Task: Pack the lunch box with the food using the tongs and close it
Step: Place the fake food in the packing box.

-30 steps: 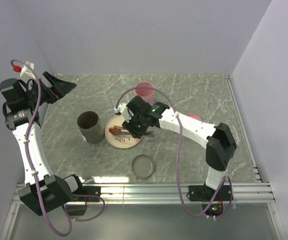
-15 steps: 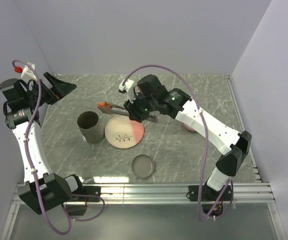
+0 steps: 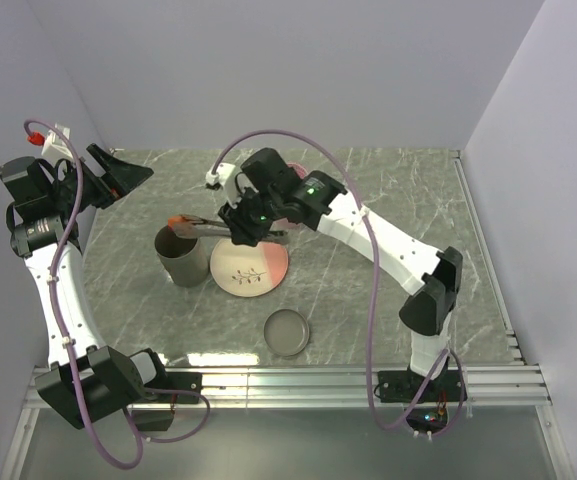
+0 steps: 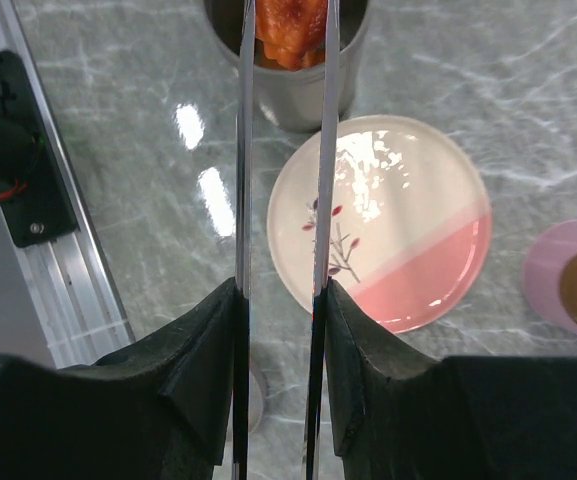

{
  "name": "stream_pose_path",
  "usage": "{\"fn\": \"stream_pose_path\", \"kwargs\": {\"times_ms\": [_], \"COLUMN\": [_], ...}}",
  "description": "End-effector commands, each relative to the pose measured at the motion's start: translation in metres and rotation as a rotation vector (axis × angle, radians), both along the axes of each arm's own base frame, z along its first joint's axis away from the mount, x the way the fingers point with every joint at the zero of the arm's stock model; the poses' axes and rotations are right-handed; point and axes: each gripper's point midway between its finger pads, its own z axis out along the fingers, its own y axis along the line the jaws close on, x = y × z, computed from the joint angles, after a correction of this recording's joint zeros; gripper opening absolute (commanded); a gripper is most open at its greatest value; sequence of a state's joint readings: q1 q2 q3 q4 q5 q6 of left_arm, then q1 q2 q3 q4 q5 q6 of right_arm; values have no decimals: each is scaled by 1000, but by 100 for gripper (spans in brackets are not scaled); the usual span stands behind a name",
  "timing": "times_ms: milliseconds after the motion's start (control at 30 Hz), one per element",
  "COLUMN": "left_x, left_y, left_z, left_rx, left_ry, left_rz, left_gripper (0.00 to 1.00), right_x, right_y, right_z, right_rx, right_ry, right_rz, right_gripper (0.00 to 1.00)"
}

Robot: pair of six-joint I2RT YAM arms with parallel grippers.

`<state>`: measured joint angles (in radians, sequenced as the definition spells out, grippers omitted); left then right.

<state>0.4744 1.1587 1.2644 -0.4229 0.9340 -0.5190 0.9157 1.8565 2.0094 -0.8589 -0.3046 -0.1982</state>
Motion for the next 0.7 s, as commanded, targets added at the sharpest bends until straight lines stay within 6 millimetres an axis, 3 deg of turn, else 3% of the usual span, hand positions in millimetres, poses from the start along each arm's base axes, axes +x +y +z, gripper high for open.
{"fn": "stream_pose_path", "kwargs": {"times_ms": [0,400,667], "left_x": [-2,-3,-4], "left_y": [-1,-2,-1], "left_z": [16,16,17], "left_rx": [16,19,25], "left_ry": [-67,-71,-71], "left_rz": [-4,-4,-3], "left_gripper": [99,99,99], "right_x": [-6,4,5], "right_y": [15,36,39], "right_z": [11,-11,-4], "right_rx": [37,14,31], "right_ry": [-10,-3,-9], "right_rz": [27,17,13], "right_gripper": [35,41,52]}}
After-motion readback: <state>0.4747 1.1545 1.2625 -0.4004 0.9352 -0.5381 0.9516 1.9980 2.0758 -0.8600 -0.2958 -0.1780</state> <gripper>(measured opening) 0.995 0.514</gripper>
